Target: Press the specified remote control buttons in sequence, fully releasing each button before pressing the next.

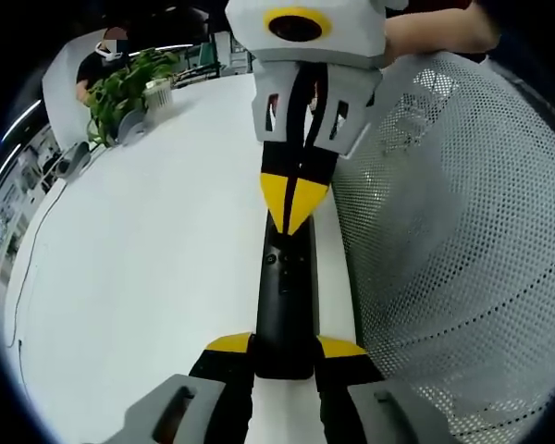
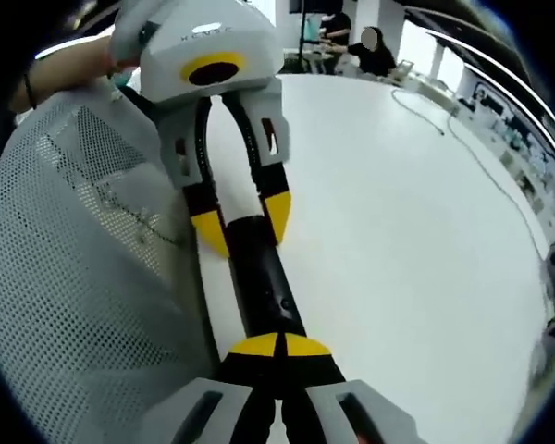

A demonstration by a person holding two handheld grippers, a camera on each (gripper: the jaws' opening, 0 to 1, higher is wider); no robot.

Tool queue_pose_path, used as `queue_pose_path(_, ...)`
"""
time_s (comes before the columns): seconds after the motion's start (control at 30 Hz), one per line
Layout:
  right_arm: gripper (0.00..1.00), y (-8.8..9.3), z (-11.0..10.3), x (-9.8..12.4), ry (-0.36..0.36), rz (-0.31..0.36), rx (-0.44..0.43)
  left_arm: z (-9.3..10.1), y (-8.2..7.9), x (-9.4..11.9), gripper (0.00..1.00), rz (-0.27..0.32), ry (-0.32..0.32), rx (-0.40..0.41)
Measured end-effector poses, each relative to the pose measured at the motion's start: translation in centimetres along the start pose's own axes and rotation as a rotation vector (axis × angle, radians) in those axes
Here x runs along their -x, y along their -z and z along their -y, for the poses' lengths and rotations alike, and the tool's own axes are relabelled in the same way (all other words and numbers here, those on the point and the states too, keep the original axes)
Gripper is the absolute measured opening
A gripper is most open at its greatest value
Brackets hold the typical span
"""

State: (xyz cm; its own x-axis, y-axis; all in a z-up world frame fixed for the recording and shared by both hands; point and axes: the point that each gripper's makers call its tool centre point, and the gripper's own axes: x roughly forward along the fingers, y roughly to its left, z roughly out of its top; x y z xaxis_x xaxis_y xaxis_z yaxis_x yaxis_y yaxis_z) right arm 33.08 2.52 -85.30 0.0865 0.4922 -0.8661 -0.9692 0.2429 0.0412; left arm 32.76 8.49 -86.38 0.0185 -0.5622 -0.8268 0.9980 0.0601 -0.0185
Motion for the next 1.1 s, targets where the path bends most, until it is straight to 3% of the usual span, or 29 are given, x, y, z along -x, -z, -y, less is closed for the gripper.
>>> queue_pose_path(0.27,0.00,-1.5,-1.9,-0.5,-0.048,0.030,0.105,-0.1,0.0,-0.1,0.26,0.000,0.002,0.003)
queue_pose_path(0.47,0.00,-0.9,-2.1,-1.0,-0.047,-0.017,0.179,0.0,-0.1,-0.1,0.26,0.004,0.003,0.012)
queue_pose_path(0.8,0.00,-1.1,-2.2,-1.1,-0.015,-0.038,0.304,0.0,0.0,0.0,0.26,0.004,0.008,0.002)
queue_pose_path(1.1,0.00,-1.2,-2.4,-1.3,-0.012,-0.052,0.329,0.0,0.0,0.0,0.26,0.001,0.009,-0.007)
